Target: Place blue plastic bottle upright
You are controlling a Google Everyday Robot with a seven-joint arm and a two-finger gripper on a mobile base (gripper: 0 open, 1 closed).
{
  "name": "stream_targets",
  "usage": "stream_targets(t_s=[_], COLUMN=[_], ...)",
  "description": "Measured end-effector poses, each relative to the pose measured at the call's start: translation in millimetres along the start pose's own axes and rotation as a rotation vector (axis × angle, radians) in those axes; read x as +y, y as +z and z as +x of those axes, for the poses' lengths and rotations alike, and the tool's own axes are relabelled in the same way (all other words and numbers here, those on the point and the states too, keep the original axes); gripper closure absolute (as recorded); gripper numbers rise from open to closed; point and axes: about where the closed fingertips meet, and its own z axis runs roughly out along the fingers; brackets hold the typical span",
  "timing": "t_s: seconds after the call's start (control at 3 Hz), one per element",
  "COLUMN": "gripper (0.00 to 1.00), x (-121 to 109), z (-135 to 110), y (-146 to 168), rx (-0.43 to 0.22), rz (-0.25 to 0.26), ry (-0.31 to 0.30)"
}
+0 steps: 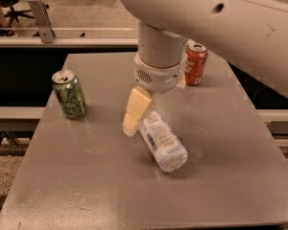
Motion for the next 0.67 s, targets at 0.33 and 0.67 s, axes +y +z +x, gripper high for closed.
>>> stream_targets(t_s=[0.33,0.67], gripper=[0.00,0.00], x=[6.7,11.3], z=[-5.0,-10.4], y=[19.6,34.5], rx=[0.051,0.091], rz=[-0.018,-0.028], ry=[0.038,0.051])
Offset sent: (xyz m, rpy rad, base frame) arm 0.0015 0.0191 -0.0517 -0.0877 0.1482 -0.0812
